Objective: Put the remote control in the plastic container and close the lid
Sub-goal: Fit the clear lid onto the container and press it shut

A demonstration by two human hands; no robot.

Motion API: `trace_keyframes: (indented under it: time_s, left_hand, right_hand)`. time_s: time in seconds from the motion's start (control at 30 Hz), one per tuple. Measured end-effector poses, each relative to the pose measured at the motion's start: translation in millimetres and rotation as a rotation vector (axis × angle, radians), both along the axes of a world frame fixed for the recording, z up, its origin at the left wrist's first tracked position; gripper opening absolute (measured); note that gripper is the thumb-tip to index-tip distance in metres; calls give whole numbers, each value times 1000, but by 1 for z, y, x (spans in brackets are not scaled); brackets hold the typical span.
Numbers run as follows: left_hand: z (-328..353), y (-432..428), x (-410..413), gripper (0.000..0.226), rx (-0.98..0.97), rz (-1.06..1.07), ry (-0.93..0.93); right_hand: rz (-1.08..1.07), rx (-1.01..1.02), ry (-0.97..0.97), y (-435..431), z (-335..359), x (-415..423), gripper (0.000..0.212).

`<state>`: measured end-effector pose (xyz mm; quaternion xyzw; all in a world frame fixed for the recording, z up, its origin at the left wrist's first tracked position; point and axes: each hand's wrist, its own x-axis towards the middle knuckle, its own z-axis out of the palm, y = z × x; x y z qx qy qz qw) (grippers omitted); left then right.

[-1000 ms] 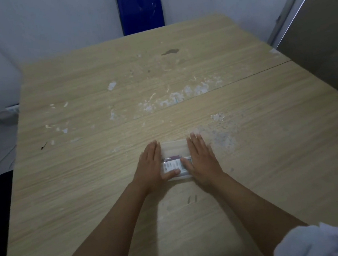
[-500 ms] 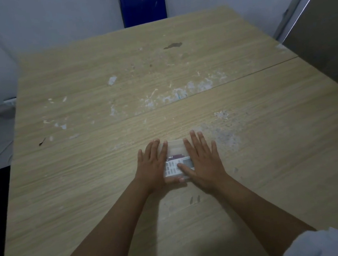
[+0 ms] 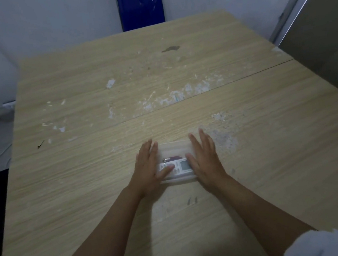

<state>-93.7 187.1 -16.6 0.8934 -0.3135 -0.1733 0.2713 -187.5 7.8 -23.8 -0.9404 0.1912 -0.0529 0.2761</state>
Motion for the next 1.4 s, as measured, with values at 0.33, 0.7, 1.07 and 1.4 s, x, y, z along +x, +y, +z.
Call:
trace_keyframes:
  time_s: [0.33, 0.7, 1.07, 1.4]
  left_hand:
    - [1, 10, -17, 12, -220, 564, 58]
    - [18, -31, -19, 25, -275, 562, 184]
    - [48, -209, -18, 34, -444, 646, 440]
    - [44, -369, -17, 46, -483, 636, 651]
  right_hand:
    - [-344, 201, 45, -7, -5, 4, 42]
    - [-581, 415, 6, -43, 11, -4, 22]
    - [-859, 464, -118, -195, 34, -36, 26]
    - [-937, 408, -149, -335, 38, -32, 28]
